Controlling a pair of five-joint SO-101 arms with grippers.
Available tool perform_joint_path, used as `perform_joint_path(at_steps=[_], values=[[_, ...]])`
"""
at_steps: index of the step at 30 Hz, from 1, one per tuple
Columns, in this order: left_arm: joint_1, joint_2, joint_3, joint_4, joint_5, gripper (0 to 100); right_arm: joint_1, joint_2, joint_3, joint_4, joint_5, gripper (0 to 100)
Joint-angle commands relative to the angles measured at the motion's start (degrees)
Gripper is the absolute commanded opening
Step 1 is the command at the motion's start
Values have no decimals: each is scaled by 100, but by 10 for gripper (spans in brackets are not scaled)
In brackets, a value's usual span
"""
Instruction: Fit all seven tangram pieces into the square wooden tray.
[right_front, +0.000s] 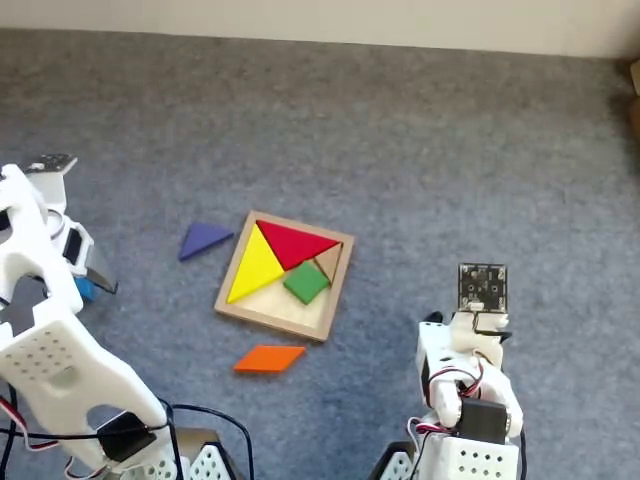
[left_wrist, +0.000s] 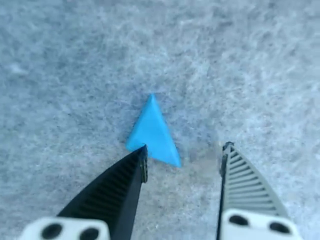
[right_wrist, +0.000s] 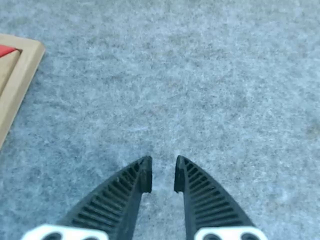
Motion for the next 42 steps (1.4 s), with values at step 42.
perform_joint_path(at_steps=[42], values=[[1112,-1543,1130,-607,44,5,57,-48,681,22,9,91]])
